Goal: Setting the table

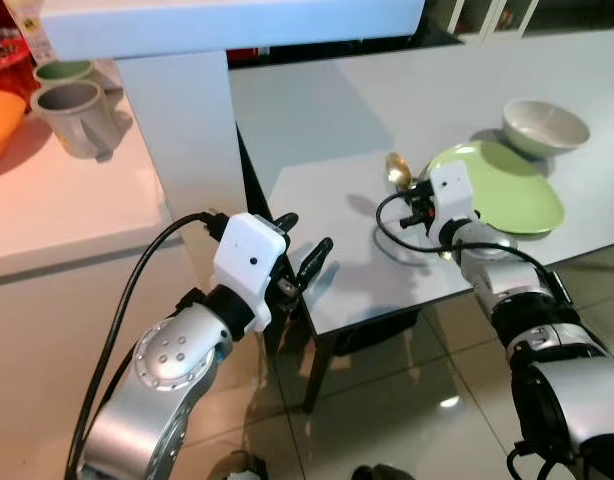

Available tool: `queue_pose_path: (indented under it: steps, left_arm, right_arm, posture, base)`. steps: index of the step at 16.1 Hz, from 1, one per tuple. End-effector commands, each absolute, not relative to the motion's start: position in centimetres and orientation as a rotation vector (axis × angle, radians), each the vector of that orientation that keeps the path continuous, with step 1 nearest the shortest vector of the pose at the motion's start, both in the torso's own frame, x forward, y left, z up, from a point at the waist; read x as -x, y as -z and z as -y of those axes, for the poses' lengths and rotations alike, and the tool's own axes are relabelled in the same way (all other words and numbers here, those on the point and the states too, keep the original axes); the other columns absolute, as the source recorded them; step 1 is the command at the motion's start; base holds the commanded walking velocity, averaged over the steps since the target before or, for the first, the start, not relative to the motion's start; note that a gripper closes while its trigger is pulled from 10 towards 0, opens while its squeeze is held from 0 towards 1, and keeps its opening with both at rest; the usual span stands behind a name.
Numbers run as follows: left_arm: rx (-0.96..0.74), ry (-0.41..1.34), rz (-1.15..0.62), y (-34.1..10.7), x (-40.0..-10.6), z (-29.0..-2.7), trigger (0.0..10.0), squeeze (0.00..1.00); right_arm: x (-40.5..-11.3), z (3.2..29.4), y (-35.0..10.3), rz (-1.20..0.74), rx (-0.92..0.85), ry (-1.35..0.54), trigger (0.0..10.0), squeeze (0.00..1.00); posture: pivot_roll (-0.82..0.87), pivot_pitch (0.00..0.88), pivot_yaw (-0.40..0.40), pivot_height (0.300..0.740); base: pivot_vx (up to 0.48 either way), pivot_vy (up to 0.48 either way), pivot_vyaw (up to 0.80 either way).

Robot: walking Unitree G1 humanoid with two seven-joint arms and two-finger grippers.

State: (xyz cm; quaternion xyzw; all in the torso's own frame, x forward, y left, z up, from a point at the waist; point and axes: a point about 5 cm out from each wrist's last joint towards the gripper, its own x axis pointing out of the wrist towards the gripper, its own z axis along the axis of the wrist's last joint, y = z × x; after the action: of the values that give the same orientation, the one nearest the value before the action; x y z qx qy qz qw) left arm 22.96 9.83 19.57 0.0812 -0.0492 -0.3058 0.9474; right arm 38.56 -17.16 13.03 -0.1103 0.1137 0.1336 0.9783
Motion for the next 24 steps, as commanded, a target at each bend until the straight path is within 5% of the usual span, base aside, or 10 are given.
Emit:
queue_pose_path:
  steps: [1, 23, 24]
  left_arm:
    - [-0.159, 0.634, 0.099, -19.8, -22.5, -9.8, 10.0, 0.0]
    - [-0.16, 0.702, 0.028, -20.2, -20.6, -9.9, 10.0, 0.0]
    - [-0.161, 0.706, 0.027, -20.2, -20.7, -9.8, 10.0, 0.0]
  right_arm:
    - [-38.7, 17.0, -13.3, -0.222, 0.248, -0.277, 10.0, 0.0]
    - [-39.5, 18.2, -14.4, -0.218, 0.329, -0.195, 10.0, 0.0]
    - [-39.6, 18.2, -14.4, -0.219, 0.323, -0.195, 10.0, 0.69]
  posture:
    - [0.15, 0.18, -0.027, 0.74]
    - [0.2, 0.231, -0.003, 0.74]
    - [0.2, 0.23, -0.002, 0.74]
  base:
    - [0.0, 0.0, 0.0]
    - [0.0, 0.0, 0.0]
    - [0.0, 0.0, 0.0]
